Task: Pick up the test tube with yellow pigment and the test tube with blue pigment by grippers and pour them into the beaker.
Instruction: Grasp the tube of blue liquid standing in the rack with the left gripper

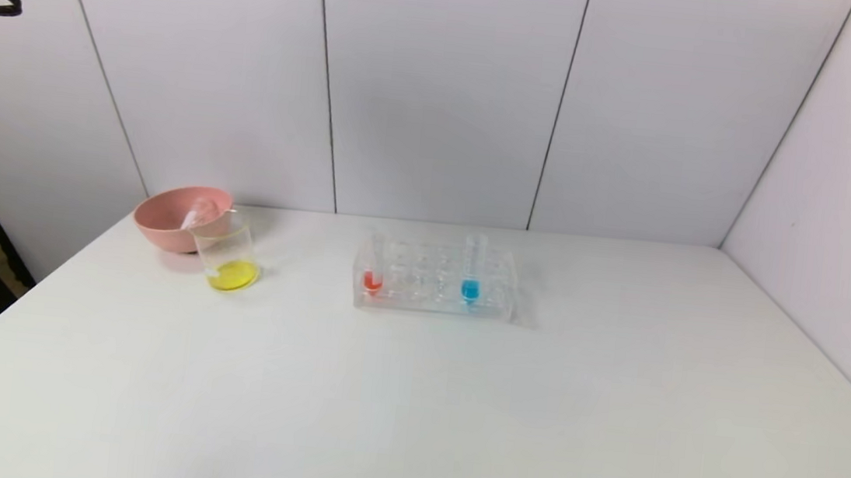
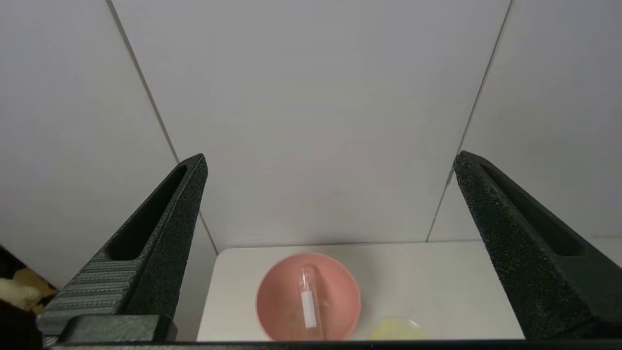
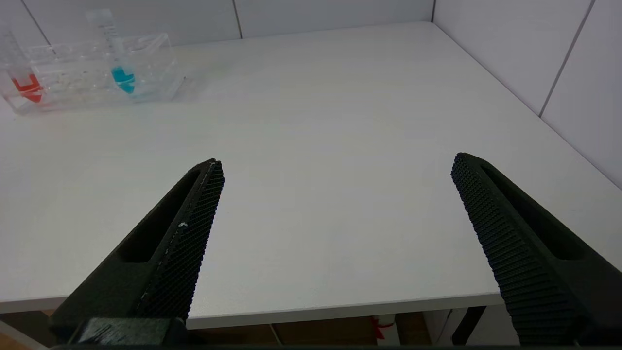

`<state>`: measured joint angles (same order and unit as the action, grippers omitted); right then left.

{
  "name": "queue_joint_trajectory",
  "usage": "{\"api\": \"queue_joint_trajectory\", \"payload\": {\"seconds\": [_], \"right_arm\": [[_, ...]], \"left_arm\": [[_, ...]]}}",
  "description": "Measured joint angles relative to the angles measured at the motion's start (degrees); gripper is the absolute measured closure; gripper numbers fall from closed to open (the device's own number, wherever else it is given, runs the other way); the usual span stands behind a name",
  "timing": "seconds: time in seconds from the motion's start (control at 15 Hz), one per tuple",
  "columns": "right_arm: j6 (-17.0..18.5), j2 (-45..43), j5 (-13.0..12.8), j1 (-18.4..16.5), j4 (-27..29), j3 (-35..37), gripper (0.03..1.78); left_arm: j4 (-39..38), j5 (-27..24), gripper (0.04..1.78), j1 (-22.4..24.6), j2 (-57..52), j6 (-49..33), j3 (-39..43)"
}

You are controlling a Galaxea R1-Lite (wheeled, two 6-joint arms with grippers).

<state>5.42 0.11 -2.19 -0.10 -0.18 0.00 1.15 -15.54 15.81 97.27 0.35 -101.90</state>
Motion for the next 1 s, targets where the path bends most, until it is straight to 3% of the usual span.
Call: {"api": "queue_joint_trajectory", "payload": {"seconds": [0.4,0.67,1.0], "right_arm": [[0.0,0.0,0.0,0.0,0.0,0.0,0.10],[0.0,0.0,0.0,0.0,0.0,0.0,0.10],[0.0,0.0,0.0,0.0,0.0,0.0,0.10]], "left_arm": [[4.3,4.7,0.06,-4.0,-17.7,2.3,23.2],[3.6,5.4,0.06,-10.4,-28.9,2.7,39.4],[-0.7,5.6,0.06,-19.5,-36.5,0.6,53.5]]}}
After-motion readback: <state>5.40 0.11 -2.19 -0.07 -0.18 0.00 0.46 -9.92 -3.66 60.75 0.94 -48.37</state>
